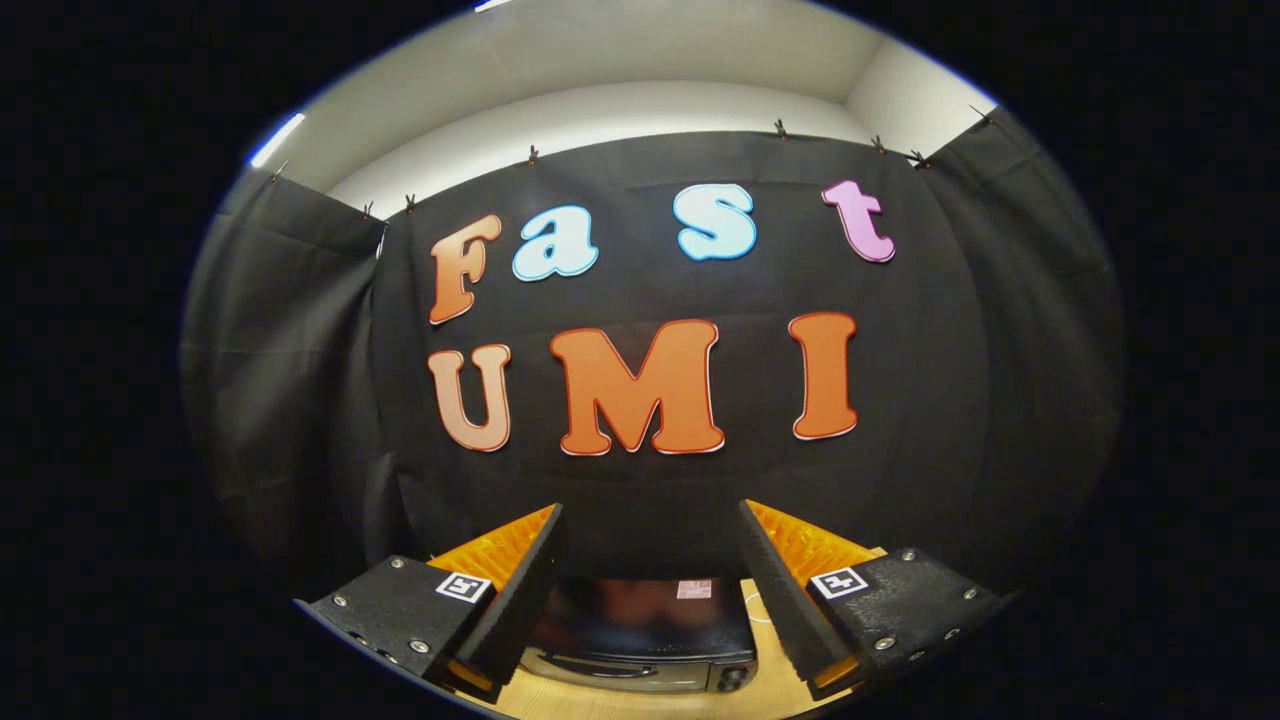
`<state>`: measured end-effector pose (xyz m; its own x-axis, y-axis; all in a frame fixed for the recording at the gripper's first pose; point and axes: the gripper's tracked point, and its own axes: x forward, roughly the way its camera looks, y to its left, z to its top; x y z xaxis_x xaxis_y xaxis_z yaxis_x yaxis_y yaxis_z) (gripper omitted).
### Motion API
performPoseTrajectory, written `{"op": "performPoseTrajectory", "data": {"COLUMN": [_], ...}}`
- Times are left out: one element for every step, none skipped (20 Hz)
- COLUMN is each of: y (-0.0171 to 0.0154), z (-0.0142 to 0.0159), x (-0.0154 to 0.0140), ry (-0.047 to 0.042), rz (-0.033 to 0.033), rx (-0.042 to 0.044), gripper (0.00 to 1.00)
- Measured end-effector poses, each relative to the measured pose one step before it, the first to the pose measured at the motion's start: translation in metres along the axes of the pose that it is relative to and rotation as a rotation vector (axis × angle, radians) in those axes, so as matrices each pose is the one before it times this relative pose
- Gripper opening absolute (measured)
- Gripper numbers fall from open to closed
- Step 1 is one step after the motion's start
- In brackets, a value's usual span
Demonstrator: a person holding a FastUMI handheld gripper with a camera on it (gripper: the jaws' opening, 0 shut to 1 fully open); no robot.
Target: Open the toaster oven, put the food inside, and close the toaster oven door.
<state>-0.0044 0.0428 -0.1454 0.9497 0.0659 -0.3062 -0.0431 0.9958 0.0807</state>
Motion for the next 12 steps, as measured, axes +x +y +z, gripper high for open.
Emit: {"op": "performPoseTrajectory", "data": {"y": [0.0028,0.0028,0.0025,0.00407,0.00213,0.00138,0.00225,0.00158,0.00051,0.00031,0.00044,-0.00055], "z": [-0.0121,-0.01422,-0.01434,-0.01538,-0.01513,-0.01575,-0.01455,-0.01365,-0.01087,-0.01237,-0.01106,-0.01365], "x": [0.00408,0.00363,0.00456,0.0044,0.0051,0.00717,0.00631,0.00628,0.00608,0.00562,0.00556,0.00552], "ry": [0.02468,0.02638,0.0337,0.03475,0.03645,0.03741,0.03526,0.03167,0.02504,0.02319,0.02362,0.0245], "rz": [0.0013,0.00278,0.00133,0.00383,0.00061,0.00043,-0.00105,-0.00382,-0.00738,-0.00685,-0.00561,-0.009], "rx": [0.00008,0.00065,0.00391,0.00947,0.0145,0.01649,0.01549,0.00783,0.00082,-0.00399,-0.00754,-0.01186], "gripper": [1.0,1.0,1.0,1.0,1.0,1.0,1.0,1.0,1.0,0.99,0.99,0.99]}}
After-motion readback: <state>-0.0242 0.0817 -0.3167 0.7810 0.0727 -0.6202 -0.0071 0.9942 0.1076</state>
